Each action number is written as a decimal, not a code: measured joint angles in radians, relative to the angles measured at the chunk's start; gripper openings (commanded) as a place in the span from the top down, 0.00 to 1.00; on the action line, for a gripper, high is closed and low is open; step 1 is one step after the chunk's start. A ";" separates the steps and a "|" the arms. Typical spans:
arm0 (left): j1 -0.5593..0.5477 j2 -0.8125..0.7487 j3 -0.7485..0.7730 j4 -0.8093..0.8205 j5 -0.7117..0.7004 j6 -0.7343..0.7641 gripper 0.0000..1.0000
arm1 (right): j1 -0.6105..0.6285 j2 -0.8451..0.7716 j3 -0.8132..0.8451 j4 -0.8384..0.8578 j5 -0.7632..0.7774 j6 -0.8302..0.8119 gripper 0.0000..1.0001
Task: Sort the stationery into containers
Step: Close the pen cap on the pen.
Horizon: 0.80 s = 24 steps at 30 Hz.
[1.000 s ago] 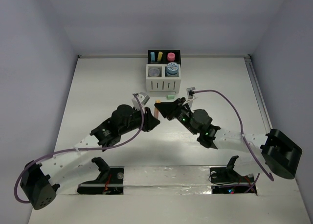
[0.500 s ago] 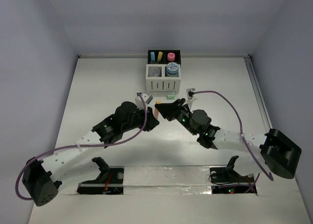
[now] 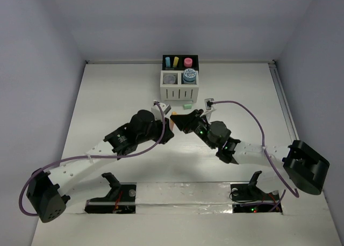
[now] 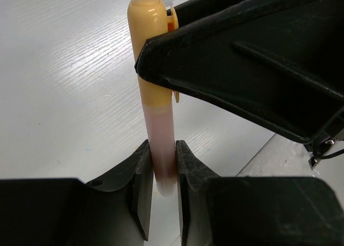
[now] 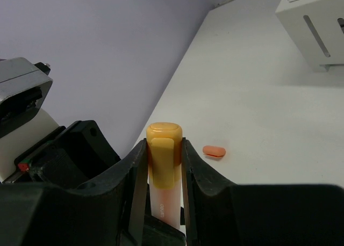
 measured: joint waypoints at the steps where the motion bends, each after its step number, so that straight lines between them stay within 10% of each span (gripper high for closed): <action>1: -0.002 0.000 0.000 0.000 -0.003 0.000 1.00 | 0.000 0.000 -0.001 0.000 0.002 0.003 1.00; 13: -0.004 0.036 0.000 0.097 0.022 -0.024 0.98 | 0.024 -0.076 0.075 -0.173 0.136 -0.032 1.00; 24: 0.016 -0.161 -0.179 0.456 -0.105 -0.081 0.36 | -0.122 0.148 0.435 -0.308 0.070 -0.203 1.00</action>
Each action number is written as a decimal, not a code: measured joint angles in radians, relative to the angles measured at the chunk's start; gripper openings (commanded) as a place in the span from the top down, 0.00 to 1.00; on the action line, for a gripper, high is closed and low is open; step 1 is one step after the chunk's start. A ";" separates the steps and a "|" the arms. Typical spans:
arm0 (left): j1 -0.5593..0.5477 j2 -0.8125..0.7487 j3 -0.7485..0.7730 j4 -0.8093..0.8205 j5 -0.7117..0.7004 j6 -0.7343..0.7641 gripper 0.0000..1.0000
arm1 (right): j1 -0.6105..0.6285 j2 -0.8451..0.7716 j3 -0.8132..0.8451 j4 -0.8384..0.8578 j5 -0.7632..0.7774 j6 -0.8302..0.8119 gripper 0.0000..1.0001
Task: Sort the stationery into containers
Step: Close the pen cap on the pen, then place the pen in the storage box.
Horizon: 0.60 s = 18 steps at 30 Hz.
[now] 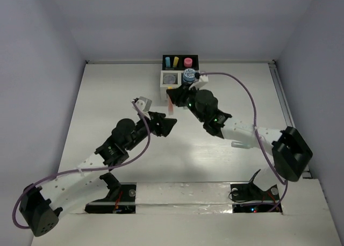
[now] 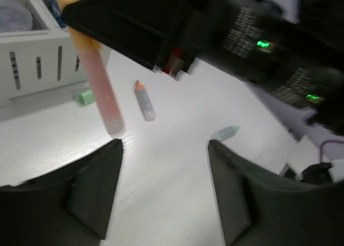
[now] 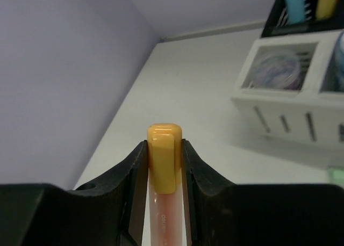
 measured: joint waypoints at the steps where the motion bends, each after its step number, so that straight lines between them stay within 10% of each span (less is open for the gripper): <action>1: 0.000 -0.029 -0.019 0.021 -0.004 0.002 0.30 | -0.024 0.036 0.039 -0.011 -0.004 -0.020 1.00; 6: -0.004 -0.170 -0.119 0.076 -0.047 -0.015 0.02 | -0.135 0.213 0.243 -0.033 -0.010 -0.115 1.00; 18: -0.004 -0.321 -0.320 0.109 -0.209 -0.014 0.01 | -0.267 0.596 0.729 0.092 0.018 -0.303 1.00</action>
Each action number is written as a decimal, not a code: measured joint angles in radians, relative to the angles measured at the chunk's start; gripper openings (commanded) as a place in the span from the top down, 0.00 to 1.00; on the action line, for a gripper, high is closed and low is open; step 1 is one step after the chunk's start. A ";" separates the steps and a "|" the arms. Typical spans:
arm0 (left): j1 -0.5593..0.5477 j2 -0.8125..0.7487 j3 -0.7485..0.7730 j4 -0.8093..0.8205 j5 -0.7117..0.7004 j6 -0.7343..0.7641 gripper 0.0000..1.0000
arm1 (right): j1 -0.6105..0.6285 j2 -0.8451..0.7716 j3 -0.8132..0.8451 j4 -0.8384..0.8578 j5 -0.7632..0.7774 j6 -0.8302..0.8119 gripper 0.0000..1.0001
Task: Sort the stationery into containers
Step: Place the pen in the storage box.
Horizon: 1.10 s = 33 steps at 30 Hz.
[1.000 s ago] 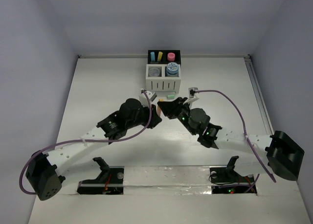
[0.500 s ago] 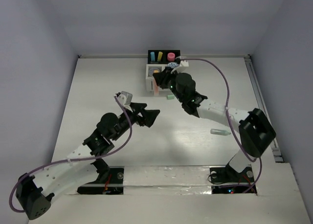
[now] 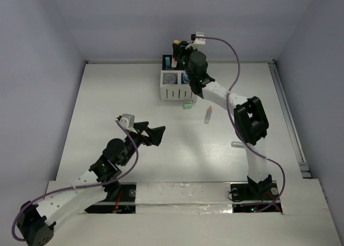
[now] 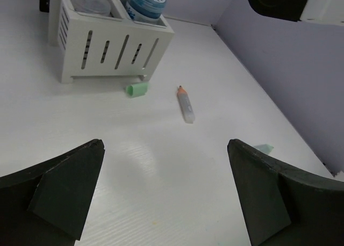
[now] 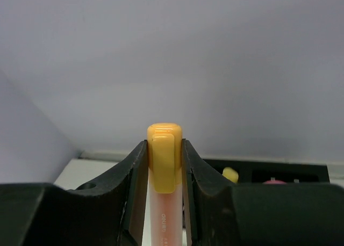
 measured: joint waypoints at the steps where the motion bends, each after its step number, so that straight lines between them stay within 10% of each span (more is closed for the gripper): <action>1: 0.000 0.000 -0.011 0.007 -0.011 0.003 0.01 | -0.005 0.047 0.051 0.010 0.001 -0.019 1.00; 13: 0.000 0.114 -0.034 0.066 -0.067 0.019 0.01 | -0.029 0.436 0.502 0.018 -0.014 -0.133 1.00; 27: 0.000 0.204 -0.033 0.117 -0.066 0.037 0.01 | -0.050 0.504 0.528 0.049 -0.019 -0.159 0.98; 33: 0.000 0.206 -0.033 0.122 -0.067 0.039 0.01 | -0.052 0.502 0.439 0.058 -0.036 -0.154 0.55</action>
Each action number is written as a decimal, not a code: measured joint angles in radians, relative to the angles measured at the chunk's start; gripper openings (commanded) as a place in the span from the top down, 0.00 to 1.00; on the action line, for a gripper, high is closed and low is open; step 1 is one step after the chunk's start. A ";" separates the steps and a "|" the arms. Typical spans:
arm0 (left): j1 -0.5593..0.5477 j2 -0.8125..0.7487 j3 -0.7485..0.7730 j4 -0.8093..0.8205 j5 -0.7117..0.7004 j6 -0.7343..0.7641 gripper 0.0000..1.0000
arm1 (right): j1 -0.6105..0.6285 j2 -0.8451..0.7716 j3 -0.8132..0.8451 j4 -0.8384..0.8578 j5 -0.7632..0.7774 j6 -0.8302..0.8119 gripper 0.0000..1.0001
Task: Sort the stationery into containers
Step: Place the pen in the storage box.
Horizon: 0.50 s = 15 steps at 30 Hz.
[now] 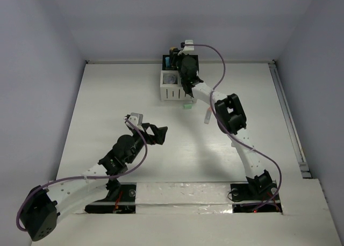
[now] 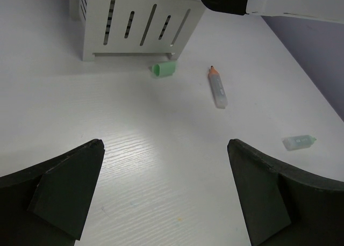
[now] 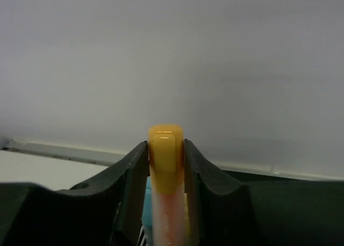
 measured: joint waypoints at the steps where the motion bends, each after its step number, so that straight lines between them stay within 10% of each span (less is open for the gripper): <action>1: 0.000 0.000 0.000 0.000 0.000 0.001 0.01 | 0.000 -0.006 -0.004 0.003 -0.005 0.000 0.51; 8: 0.000 0.001 0.000 0.006 0.000 0.002 0.01 | 0.000 -0.060 -0.039 -0.030 -0.059 0.007 0.26; 15: 0.000 -0.014 0.000 0.002 -0.009 0.002 0.01 | 0.001 -0.291 -0.184 -0.095 -0.110 0.014 0.24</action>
